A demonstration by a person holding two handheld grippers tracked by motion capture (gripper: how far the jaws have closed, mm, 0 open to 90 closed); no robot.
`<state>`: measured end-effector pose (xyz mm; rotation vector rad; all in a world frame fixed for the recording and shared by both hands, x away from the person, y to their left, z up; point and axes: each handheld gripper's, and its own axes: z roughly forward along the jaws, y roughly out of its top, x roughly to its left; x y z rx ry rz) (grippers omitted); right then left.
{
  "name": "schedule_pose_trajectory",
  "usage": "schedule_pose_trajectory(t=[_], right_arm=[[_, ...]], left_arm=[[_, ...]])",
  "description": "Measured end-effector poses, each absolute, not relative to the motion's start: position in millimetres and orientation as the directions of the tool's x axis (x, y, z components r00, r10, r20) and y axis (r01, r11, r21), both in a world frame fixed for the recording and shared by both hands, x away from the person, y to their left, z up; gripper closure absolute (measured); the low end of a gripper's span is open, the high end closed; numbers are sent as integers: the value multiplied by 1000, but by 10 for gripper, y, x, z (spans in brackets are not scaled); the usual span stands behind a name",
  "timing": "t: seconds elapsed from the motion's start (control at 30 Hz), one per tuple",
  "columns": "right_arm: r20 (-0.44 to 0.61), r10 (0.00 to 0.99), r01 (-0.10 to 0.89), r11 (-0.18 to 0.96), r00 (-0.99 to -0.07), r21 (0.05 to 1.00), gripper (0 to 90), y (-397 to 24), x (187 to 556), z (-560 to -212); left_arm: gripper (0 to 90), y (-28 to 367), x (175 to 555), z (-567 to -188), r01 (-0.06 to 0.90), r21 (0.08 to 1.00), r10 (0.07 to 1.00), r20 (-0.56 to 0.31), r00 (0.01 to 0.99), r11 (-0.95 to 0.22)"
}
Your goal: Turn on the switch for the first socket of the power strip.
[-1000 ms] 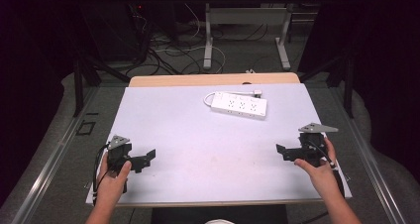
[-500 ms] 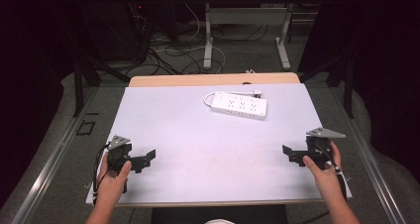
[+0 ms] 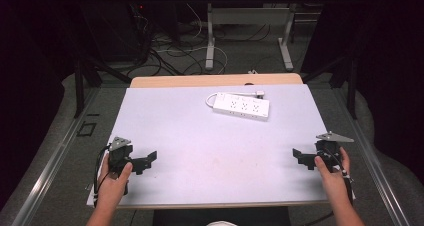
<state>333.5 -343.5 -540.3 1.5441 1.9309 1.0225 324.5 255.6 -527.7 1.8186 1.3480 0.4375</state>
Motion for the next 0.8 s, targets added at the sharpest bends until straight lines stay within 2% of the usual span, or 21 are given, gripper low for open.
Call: schedule_pose_trajectory(t=[0.5,0.8], right_arm=[[111,974,646,45,-199,762,0,-3540,3359,-5519],[108,972,649,53,-207,759,0,-3523,3356,-5505]], left_arm=[[3,2577,3243,-5279,631,770,913,-183,364,-97],[3,2592,3248,-5282,632,769,915,-181,360,-96]])
